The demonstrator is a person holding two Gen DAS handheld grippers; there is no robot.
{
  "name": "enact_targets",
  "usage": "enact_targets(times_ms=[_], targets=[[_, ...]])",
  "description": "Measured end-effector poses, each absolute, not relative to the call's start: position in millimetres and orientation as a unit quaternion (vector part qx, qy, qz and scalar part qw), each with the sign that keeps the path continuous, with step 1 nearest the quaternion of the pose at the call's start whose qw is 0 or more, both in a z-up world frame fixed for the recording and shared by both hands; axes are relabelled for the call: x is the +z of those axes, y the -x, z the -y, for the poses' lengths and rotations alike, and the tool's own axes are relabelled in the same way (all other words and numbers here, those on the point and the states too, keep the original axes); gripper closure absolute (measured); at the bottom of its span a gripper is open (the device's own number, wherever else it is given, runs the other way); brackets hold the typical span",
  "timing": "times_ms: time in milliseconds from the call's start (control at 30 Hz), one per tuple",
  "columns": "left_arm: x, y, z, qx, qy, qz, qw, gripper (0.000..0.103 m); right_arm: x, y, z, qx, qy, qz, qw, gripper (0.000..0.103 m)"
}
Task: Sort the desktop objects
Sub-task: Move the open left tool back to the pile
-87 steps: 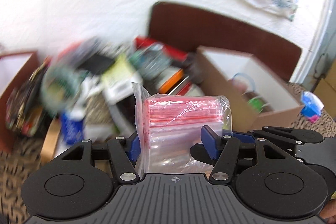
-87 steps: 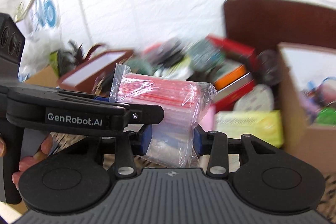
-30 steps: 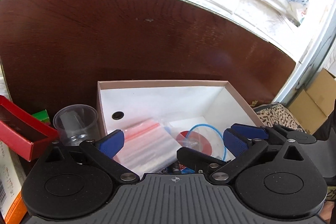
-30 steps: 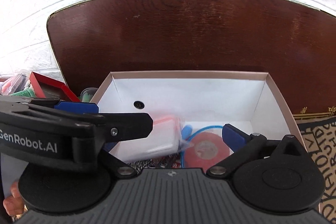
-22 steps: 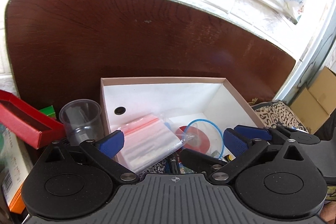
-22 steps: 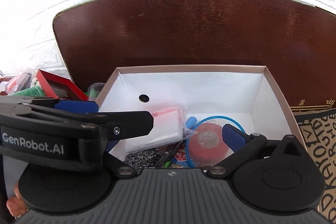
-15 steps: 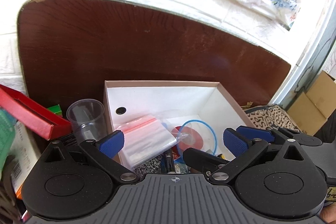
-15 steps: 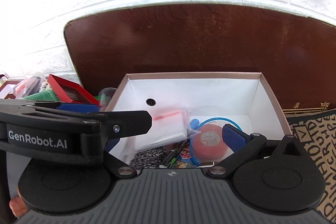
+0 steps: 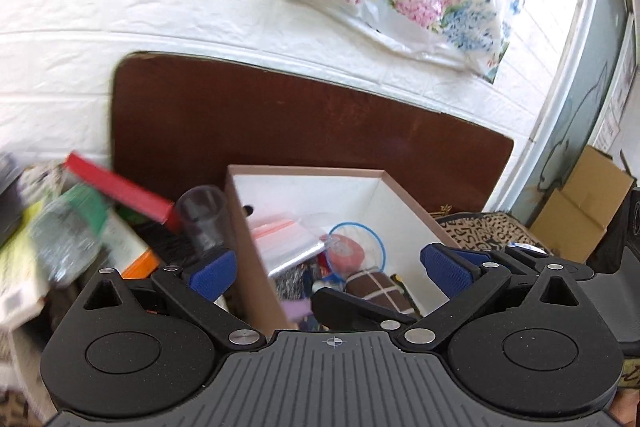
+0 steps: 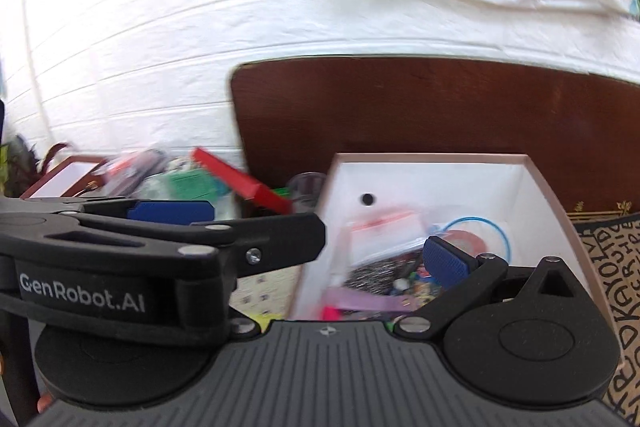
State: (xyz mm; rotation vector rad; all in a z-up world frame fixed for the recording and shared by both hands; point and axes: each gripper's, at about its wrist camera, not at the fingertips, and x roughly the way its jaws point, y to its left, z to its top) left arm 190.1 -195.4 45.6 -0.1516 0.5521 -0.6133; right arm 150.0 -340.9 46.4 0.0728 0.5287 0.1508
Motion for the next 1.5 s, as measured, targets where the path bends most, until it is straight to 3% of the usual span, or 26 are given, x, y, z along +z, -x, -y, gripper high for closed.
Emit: enact_targets(times_ms=[300, 600, 1100, 1267, 1500], targets=[[19.2, -118.8, 133.9, -0.269, 0.097, -0.254, 0.924, 0.0, 29.1, -91.3, 279.2, 0.093, -0.004, -0.237, 0.967, 0.0], [-27.1, -69.8, 88.9, -0.235, 0.08, -0.272, 0.93, 0.0, -24.6, -55.4, 224.8, 0.107, -0.018, -0.275, 0.955, 0.0], [-74.3, -73.0, 22.3, -0.172, 0.125, -0.334, 0.918, 0.0, -79.8, -54.9, 196.9, 0.027, -0.069, -0.361, 0.93, 0.0], [-80.3, -82.7, 27.1, -0.189, 0.119, -0.346, 0.911, 0.007, -95.4, -71.2, 198.3, 0.01, -0.047, -0.4, 0.915, 0.0], [-87.3, -95.2, 32.6, -0.202, 0.127, -0.36, 0.902, 0.015, -99.5, -71.0, 197.8, 0.034, -0.026, -0.369, 0.928, 0.002]])
